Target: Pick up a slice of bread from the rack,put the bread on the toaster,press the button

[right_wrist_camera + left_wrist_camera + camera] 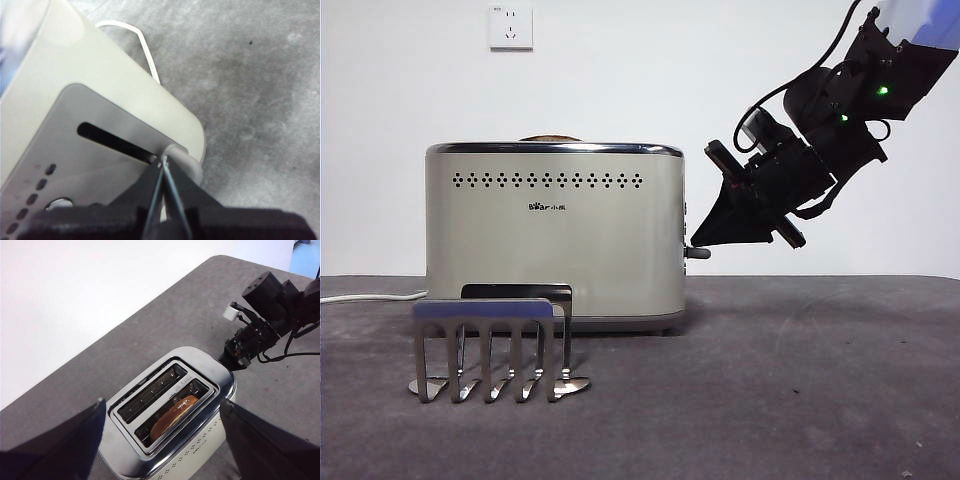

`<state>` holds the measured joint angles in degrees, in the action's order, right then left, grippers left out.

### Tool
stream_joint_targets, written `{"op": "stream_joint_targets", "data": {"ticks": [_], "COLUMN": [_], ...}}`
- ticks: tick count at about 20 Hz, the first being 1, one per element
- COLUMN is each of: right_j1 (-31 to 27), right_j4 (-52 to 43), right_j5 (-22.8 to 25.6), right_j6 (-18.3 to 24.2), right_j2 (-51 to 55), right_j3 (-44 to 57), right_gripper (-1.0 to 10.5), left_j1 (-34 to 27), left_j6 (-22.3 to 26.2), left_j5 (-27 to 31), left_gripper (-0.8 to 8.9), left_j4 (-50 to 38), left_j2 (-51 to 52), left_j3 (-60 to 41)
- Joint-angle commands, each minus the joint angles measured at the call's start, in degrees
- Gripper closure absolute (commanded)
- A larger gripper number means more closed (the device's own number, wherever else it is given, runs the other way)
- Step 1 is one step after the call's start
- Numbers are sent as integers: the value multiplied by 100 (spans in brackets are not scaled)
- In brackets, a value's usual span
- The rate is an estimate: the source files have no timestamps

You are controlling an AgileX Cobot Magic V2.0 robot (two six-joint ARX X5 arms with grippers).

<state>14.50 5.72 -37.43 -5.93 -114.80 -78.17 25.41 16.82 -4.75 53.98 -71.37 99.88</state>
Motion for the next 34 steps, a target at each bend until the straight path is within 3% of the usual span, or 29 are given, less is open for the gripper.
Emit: {"op": "stream_joint_targets", "data": {"ticks": [1,15,23,26,34], "right_j1": [26,24,20,24,26], "right_j4": [321,286,457,1163,4247], "right_j5": [181,170,175,173,170], "right_j6": [90,85,90,199,1062], "right_j2": [-321,-232,1379,2291,4297], "right_j3": [181,177,140,140,140], "right_gripper": [959,959,958,958,958], "left_j1": [2,2,2,2,2], "left_j6": [-59,-57,-57,-59,-59], "left_j5": [-11,4,7,4,-28], "left_gripper": [428,428,429,432,442], "left_j4": [-11,-2,79,223,857], "left_j2": [4,4,4,4,4], "left_j3": [-4,-4,-4,-4,-4]}}
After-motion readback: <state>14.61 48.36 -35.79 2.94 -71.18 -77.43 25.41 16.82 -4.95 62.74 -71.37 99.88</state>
